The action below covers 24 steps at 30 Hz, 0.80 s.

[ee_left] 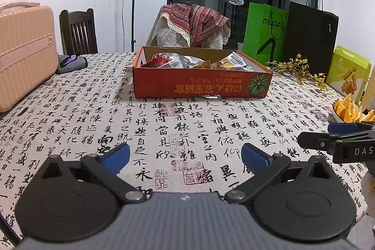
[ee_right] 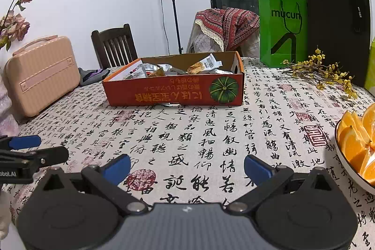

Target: Organize snacks

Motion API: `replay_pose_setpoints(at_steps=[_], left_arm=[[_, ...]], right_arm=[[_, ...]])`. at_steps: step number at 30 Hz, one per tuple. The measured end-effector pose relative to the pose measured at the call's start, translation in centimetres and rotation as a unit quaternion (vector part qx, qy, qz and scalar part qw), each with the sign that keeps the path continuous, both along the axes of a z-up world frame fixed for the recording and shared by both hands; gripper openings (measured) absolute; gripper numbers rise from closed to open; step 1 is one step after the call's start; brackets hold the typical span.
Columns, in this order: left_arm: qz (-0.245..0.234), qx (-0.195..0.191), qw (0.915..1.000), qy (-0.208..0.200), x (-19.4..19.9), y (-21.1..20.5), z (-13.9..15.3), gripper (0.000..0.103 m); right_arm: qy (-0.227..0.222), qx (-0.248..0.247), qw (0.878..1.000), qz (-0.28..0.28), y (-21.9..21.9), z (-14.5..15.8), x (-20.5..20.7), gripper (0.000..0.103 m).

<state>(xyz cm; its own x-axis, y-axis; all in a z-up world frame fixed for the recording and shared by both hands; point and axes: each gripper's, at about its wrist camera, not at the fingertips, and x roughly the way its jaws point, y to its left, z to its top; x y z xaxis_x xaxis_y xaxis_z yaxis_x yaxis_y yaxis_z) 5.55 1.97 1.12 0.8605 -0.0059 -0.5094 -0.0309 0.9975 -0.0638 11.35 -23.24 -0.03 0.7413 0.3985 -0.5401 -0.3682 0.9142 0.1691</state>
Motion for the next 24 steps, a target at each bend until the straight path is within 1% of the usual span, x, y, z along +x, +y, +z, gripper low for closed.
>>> replay_pose_setpoints(at_steps=[24], left_arm=[[-0.002, -0.011, 0.9999, -0.004, -0.29, 0.23, -0.05, 0.103]], right_arm=[[0.002, 0.0, 1.0, -0.002, -0.03, -0.31, -0.03, 0.103]])
